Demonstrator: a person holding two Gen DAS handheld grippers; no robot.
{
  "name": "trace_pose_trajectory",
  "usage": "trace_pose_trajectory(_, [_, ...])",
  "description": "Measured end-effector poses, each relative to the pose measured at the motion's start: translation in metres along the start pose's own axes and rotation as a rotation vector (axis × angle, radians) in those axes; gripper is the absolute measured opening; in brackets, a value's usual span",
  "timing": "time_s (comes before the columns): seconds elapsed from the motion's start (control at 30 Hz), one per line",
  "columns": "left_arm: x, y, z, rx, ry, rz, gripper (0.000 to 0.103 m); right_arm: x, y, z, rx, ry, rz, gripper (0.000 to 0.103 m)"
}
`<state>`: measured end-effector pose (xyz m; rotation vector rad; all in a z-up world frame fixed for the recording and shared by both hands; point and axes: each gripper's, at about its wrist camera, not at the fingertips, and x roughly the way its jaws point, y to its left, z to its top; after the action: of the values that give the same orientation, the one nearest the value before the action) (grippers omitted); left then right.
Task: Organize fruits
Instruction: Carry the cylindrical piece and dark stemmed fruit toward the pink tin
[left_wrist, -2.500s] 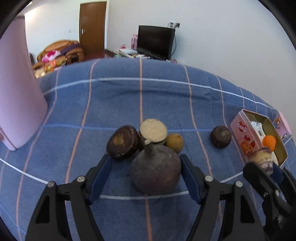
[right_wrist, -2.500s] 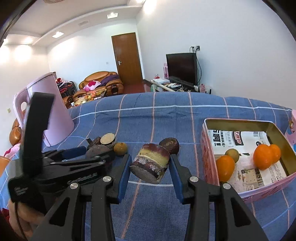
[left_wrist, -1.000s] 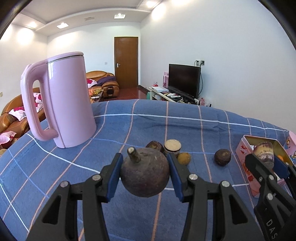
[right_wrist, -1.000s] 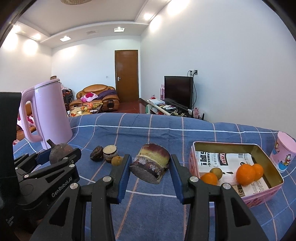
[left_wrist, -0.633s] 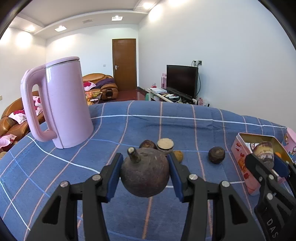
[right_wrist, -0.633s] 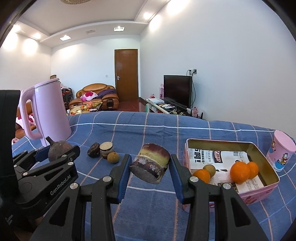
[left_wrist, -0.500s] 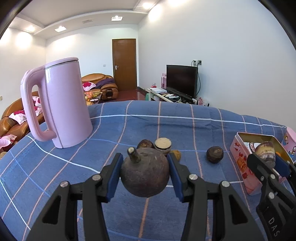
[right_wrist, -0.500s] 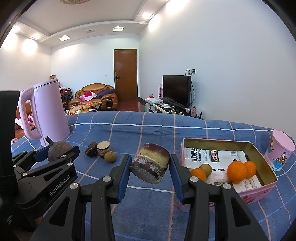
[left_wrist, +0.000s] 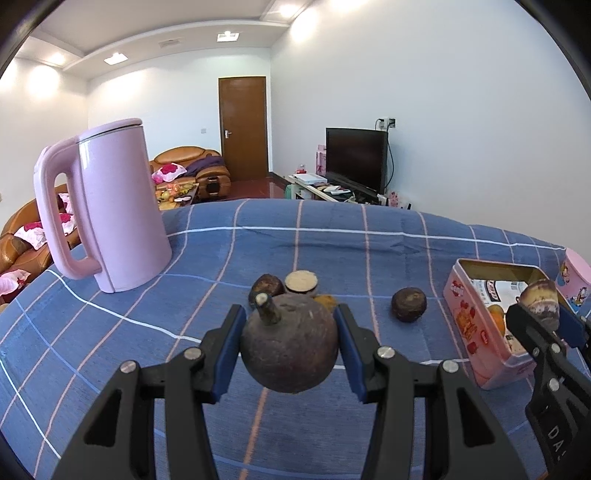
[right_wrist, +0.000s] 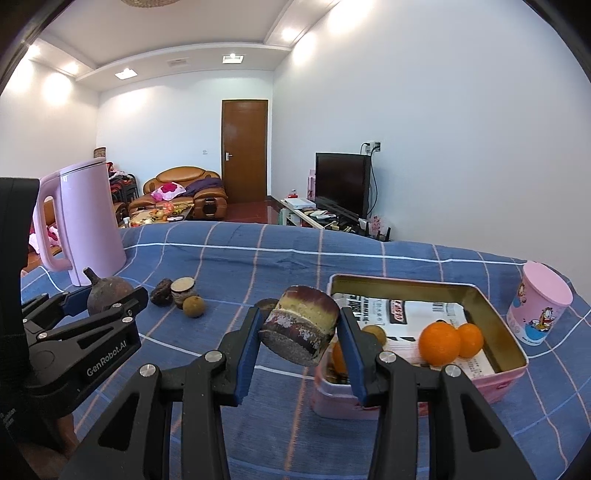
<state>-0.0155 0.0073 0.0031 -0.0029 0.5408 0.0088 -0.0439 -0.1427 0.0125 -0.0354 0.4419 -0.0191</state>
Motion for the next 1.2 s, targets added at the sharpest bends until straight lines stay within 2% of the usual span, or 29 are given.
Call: trace_pose_trajectory(1.2, [-0.006, -0.095, -0.004, 0.084, 0.025, -0.13, 0.051, -0.008, -0.089, -0.006, 0.038, 0.009, -0.105, 0.044])
